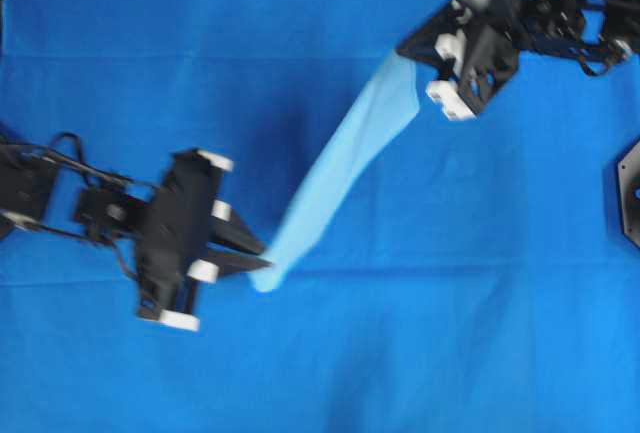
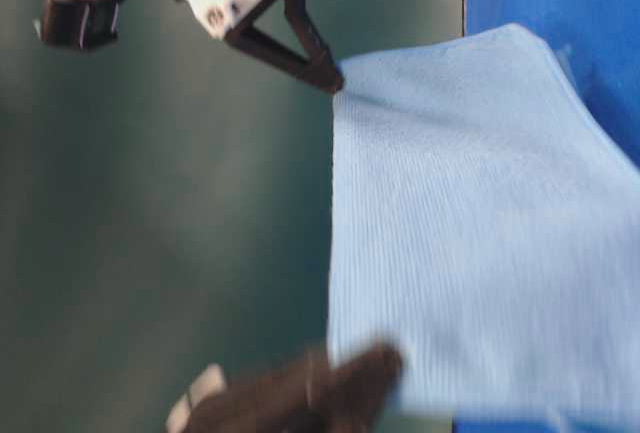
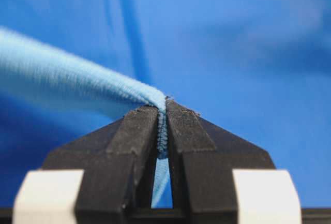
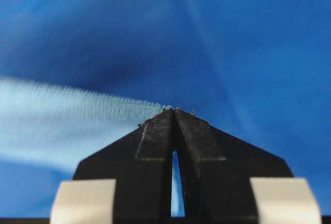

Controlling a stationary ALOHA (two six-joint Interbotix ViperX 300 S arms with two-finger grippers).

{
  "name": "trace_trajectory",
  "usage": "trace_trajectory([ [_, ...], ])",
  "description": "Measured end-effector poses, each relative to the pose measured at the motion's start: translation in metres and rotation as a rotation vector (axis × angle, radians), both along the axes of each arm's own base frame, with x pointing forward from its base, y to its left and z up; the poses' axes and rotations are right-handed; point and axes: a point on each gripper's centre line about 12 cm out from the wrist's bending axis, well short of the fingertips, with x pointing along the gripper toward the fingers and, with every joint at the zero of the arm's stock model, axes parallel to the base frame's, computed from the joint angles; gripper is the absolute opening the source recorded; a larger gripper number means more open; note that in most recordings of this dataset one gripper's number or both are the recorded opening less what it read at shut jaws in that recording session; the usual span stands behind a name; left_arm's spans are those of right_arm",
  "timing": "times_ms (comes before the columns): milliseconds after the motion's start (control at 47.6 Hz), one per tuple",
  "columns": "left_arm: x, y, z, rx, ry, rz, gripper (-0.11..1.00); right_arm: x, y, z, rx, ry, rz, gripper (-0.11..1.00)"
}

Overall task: Fold the light blue towel.
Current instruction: 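Lift the strip and rotate it vertical, right gripper moving up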

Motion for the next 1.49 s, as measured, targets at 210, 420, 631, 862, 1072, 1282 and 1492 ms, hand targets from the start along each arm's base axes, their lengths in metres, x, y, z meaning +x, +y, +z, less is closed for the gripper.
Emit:
trace_trajectory([
  [210, 0.048, -0.013, 0.001, 0.102, -0.041, -0.079, 0.03, 0.026, -0.018, 0.004, -0.048, 0.009, 0.006, 0.01],
  [420, 0.073, -0.018, 0.003, 0.137, -0.066, -0.102, 0.03, 0.043, -0.025, 0.008, -0.065, 0.001, 0.012, 0.01],
  [631, 0.08, -0.019, 0.001, 0.137, -0.085, -0.102, 0.03, 0.039, -0.023, 0.007, -0.066, 0.005, 0.014, 0.01],
  [862, 0.117, -0.026, -0.012, 0.133, -0.203, -0.096, 0.03, -0.001, -0.019, 0.0, -0.058, 0.024, -0.016, 0.01],
  [1072, 0.162, -0.025, -0.022, 0.135, -0.248, -0.075, 0.03, -0.042, -0.014, 0.0, -0.052, 0.035, -0.055, 0.01],
  [1282, 0.184, -0.016, -0.03, 0.141, -0.258, -0.052, 0.03, -0.054, -0.017, -0.008, -0.035, 0.07, -0.081, 0.01],
  [1492, 0.175, -0.007, -0.054, 0.098, -0.194, -0.013, 0.03, -0.035, -0.03, -0.049, 0.007, 0.159, -0.084, 0.01],
])
